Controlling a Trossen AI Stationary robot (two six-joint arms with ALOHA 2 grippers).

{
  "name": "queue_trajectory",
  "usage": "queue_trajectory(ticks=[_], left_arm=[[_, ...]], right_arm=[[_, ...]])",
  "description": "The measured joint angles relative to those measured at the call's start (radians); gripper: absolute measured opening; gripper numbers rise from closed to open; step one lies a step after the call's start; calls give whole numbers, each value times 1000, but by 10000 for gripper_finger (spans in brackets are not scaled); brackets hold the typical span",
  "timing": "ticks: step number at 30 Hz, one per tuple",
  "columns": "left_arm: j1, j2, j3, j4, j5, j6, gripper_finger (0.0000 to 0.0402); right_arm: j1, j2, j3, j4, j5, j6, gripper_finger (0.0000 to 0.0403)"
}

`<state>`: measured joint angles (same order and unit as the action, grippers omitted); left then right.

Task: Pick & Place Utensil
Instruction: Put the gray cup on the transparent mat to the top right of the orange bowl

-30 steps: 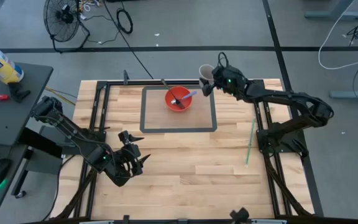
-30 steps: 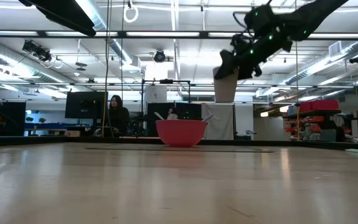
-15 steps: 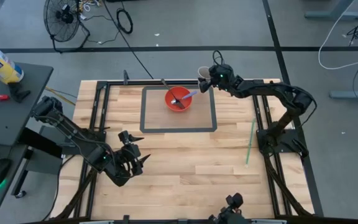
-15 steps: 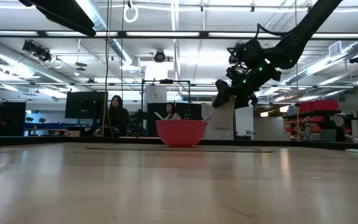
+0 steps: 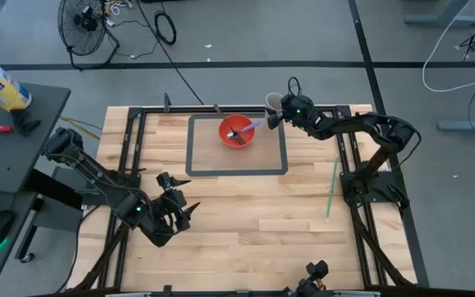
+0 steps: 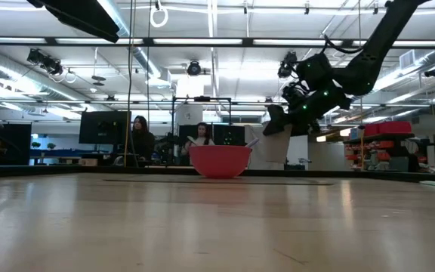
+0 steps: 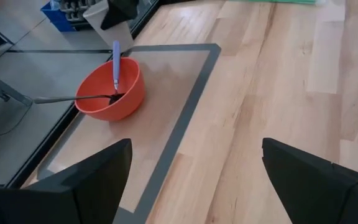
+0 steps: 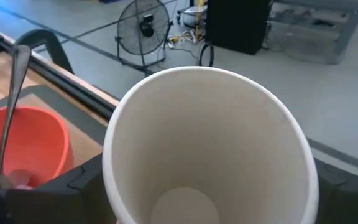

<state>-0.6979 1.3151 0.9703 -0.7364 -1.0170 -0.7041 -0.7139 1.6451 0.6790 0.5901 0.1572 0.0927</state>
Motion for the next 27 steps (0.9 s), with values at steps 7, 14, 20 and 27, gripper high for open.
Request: queue_trajectory(ticks=[7, 14, 20, 27], left_arm=[[0, 0, 0, 6, 0, -12, 362], [0, 0, 0, 6, 8, -13, 362], [0, 0, 0, 6, 15, -10, 362], [0, 0, 0, 7, 15, -10, 362]], right_arm=[[-8, 56, 35, -2, 21, -56, 329], [-8, 71, 51, -26, 54, -30, 329], [4, 72, 49, -54, 57, -2, 329], [23, 83, 49, -54, 119, 31, 330]])
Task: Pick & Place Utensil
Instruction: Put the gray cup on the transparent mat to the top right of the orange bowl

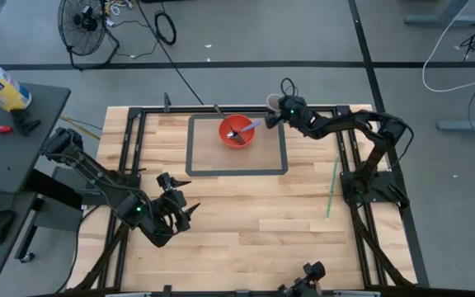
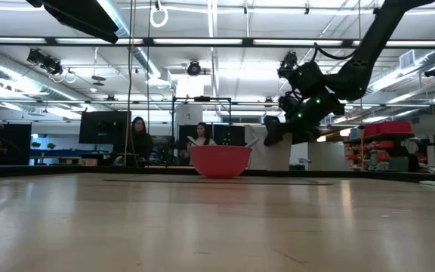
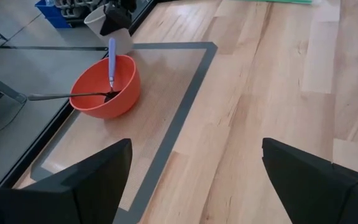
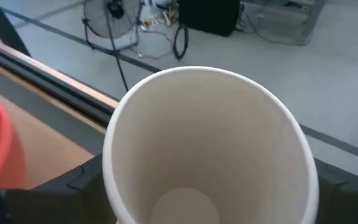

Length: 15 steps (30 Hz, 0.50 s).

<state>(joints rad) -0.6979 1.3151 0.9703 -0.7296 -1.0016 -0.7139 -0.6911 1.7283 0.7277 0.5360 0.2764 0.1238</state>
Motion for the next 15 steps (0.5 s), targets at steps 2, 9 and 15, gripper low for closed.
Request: queue_trajectory(ticks=[2, 9, 15], left_arm=[[0, 0, 0, 0, 0, 0, 362], [0, 0, 0, 0, 4, 0, 362], [0, 0, 0, 0, 10, 1, 362]], right_arm=[[10, 6, 1, 15, 4, -4, 330], [15, 61, 0, 60, 4, 11, 334], [15, 77, 2, 86, 8, 7, 347]])
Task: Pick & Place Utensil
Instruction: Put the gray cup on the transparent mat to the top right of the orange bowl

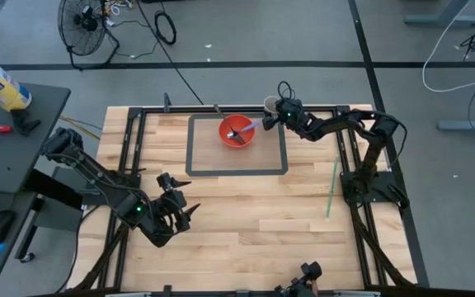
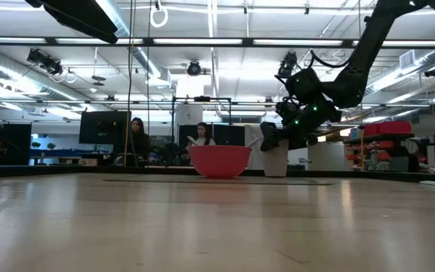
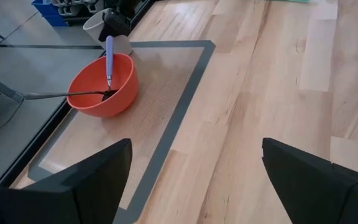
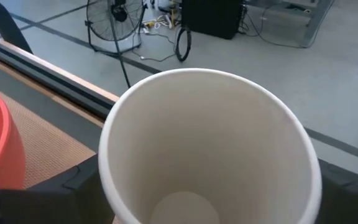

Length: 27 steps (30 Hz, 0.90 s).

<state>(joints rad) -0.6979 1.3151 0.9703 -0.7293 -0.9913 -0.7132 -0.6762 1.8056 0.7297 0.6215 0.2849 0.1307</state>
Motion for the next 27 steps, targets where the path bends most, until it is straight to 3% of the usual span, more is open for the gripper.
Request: queue_trajectory(ticks=[7, 22, 27], left_arm=[[0, 0, 0, 0, 1, 0, 362], [0, 0, 0, 0, 1, -1, 362], [0, 0, 0, 0, 1, -1, 362]], right_arm=[[0, 1, 0, -8, -16, -4, 393], [0, -102, -2, -224, -57, 12, 384], [0, -103, -2, -225, -55, 31, 384]])
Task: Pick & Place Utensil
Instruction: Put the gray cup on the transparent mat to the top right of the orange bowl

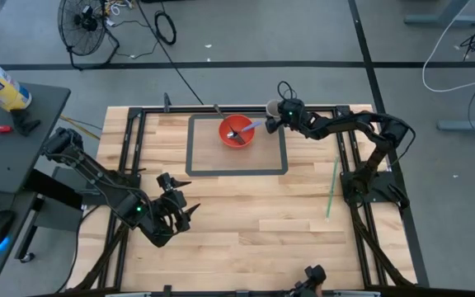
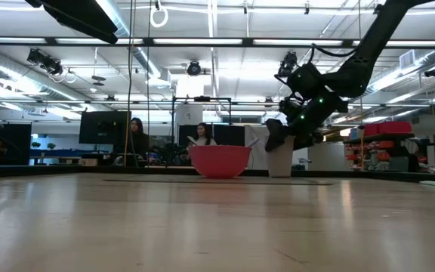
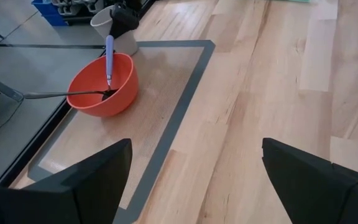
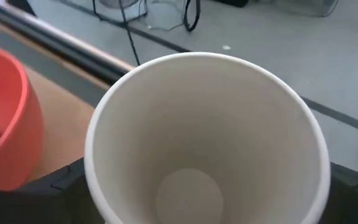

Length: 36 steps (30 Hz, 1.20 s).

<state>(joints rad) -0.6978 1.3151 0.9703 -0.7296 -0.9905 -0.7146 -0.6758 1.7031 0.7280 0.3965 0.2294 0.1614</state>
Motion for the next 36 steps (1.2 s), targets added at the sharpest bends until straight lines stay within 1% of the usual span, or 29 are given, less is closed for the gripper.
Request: queue_trajectory(ticks=[4, 10, 20, 26, 33, 36], left_arm=[[0, 0, 0, 0, 0, -7, 362], [0, 0, 0, 0, 0, -8, 362], [0, 0, 0, 1, 0, -8, 362], [0, 0, 0, 1, 12, -8, 362], [0, 0, 0, 1, 12, -8, 362], [0, 0, 0, 1, 12, -8, 362]], right_arm=[[0, -1, 0, 57, 14, 4, 384], [0, 1, 0, 42, 15, 20, 384], [0, 48, 0, 70, 17, 41, 384], [0, 50, 0, 54, 17, 41, 384], [0, 50, 0, -29, 16, 37, 384], [0, 50, 0, -35, 17, 32, 384]])
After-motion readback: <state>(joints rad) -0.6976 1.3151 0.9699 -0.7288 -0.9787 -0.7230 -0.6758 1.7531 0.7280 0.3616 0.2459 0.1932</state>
